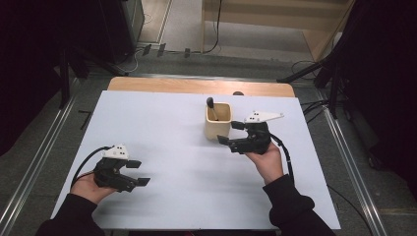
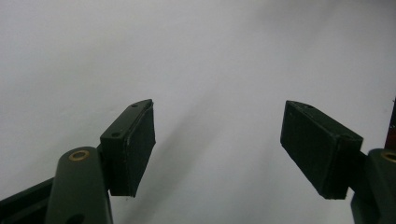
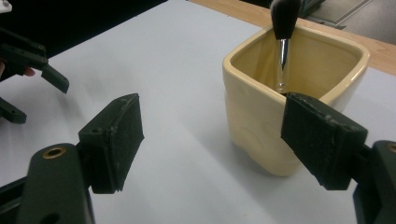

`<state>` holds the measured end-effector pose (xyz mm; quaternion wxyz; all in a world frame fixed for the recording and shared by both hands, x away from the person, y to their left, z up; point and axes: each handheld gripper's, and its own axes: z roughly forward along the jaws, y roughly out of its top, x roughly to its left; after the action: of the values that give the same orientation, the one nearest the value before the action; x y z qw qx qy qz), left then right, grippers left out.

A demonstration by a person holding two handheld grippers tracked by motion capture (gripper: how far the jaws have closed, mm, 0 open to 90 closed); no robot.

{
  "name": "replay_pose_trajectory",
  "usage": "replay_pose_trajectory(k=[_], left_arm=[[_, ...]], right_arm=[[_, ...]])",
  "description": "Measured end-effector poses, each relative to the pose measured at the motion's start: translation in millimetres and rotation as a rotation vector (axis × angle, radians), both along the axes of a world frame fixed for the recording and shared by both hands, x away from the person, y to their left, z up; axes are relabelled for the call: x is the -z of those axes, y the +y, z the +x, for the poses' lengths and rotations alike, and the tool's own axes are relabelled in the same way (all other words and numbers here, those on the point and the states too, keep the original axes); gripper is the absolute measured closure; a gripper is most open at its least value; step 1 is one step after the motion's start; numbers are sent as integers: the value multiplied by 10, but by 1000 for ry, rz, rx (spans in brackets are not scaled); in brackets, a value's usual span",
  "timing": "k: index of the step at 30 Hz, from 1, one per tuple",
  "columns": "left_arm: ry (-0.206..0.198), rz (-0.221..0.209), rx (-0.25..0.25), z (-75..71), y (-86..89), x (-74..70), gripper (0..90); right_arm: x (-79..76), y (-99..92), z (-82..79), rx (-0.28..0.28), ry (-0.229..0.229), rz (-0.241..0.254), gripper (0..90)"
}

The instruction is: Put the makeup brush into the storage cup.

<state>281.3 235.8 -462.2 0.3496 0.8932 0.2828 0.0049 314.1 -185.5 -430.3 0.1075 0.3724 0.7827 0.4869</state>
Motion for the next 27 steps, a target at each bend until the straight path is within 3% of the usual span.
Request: replay_pose_trajectory(k=[9,27], left_arm=[[-1,2,5,-2,4,-3,271],[-2,4,-6,8,17,-1,270]], right_arm=[[83,-78,-127,-11,-9,28,216],[212,-203,-309,-21,0,20,200]])
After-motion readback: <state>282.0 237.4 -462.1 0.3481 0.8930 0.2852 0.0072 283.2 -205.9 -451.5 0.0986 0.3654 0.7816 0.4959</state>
